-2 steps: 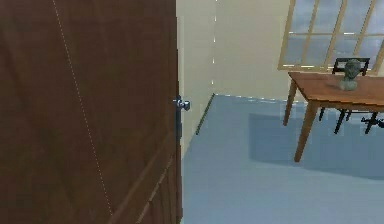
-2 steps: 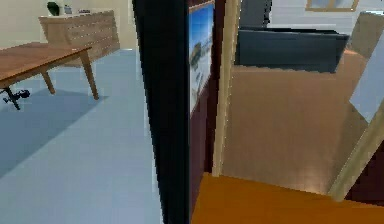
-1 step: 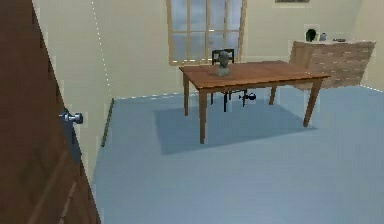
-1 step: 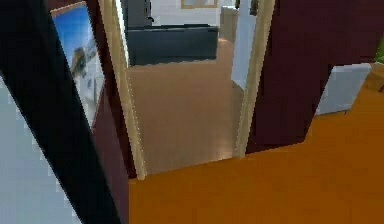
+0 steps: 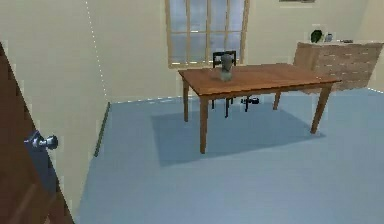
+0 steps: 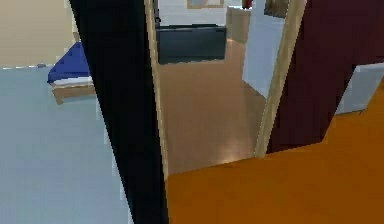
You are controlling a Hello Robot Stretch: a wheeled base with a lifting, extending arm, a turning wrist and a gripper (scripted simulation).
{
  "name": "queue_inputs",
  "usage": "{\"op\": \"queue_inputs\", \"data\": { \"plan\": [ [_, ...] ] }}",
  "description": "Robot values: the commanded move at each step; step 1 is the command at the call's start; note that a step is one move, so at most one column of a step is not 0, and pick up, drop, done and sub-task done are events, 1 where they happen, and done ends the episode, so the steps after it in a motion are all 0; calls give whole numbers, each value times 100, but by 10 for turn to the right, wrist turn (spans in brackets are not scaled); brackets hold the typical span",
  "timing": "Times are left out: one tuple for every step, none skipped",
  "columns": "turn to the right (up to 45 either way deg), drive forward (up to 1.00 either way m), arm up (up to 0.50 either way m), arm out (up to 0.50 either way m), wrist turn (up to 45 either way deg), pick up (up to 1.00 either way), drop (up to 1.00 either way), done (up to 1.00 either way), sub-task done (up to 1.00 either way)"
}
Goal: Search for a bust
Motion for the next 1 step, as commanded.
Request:
{"op": "queue_inputs", "data": {
  "plan": [
    [240, 0, 0, 0, 0, 0, 0, 0, 0]
  ]
}}
